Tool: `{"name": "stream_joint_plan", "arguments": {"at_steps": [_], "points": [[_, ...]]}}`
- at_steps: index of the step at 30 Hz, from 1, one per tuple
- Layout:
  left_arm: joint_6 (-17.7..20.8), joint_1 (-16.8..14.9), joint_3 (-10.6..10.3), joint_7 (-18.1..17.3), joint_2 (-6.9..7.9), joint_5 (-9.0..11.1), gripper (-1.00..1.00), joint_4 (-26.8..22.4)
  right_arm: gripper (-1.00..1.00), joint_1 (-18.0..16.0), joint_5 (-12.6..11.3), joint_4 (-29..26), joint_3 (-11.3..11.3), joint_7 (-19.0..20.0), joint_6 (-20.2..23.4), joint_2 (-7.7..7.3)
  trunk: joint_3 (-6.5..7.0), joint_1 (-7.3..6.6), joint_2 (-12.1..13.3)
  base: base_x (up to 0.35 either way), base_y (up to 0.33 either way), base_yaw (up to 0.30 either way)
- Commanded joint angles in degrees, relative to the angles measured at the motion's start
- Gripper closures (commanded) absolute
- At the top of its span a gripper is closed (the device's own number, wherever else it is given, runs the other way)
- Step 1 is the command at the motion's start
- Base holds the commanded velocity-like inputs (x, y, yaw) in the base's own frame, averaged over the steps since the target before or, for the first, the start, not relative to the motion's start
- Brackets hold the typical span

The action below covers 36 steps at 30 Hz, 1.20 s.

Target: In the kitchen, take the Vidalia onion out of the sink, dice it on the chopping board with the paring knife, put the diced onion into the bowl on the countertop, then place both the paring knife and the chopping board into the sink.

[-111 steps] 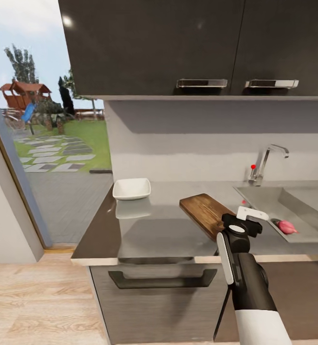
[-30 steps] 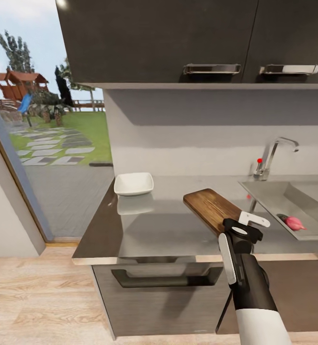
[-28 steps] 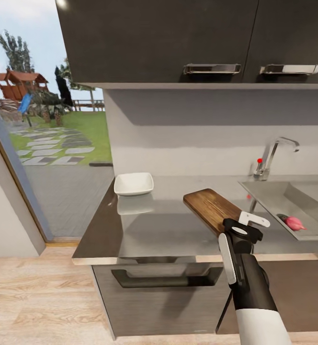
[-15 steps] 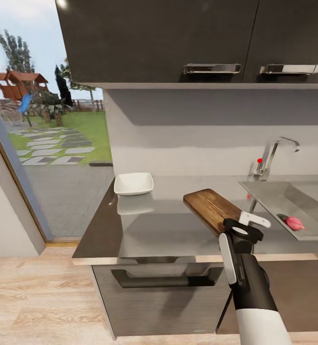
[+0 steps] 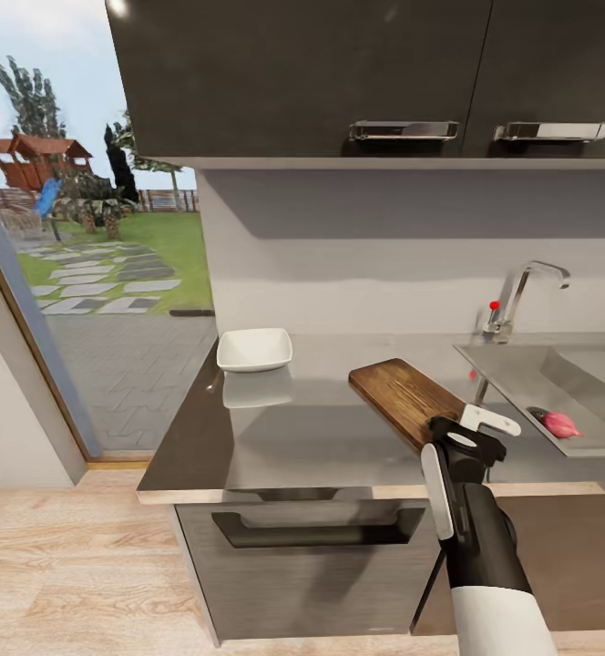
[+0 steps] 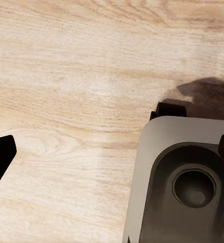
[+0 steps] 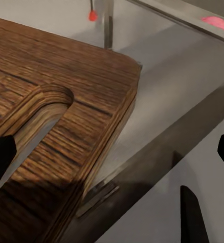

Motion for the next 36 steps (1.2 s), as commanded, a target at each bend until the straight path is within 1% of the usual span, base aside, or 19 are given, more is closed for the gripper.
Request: {"name": "stream_joint_plan", "arguments": {"at_steps": [1,21,36], "points": [[-0.45,-0.10,0.01,-0.14,0.00,0.53,-1.00,0.24,-1.00,-0.05,-0.29,-0.05,-0.02,-0.27,0.22,0.02,-0.06,0.00,-0.03,0.016,0.000,0.000],[-0.46,-0.10,0.01,-0.14,0.00,0.53,-1.00,0.27,-1.00,-0.05,-0.29,-0.05,0.00,-0.25,0.13,0.02,-0.27,0.00,-0.03,0.022,0.000,0.000],[-0.45,-0.10,0.01,-0.14,0.00,0.53,-1.00,0.26,-1.00,-0.05,-0.29,-0.05,0.05,-0.25,0.13,0.02,-1.28,0.00,-0.03,0.000,0.000,0.000]]}}
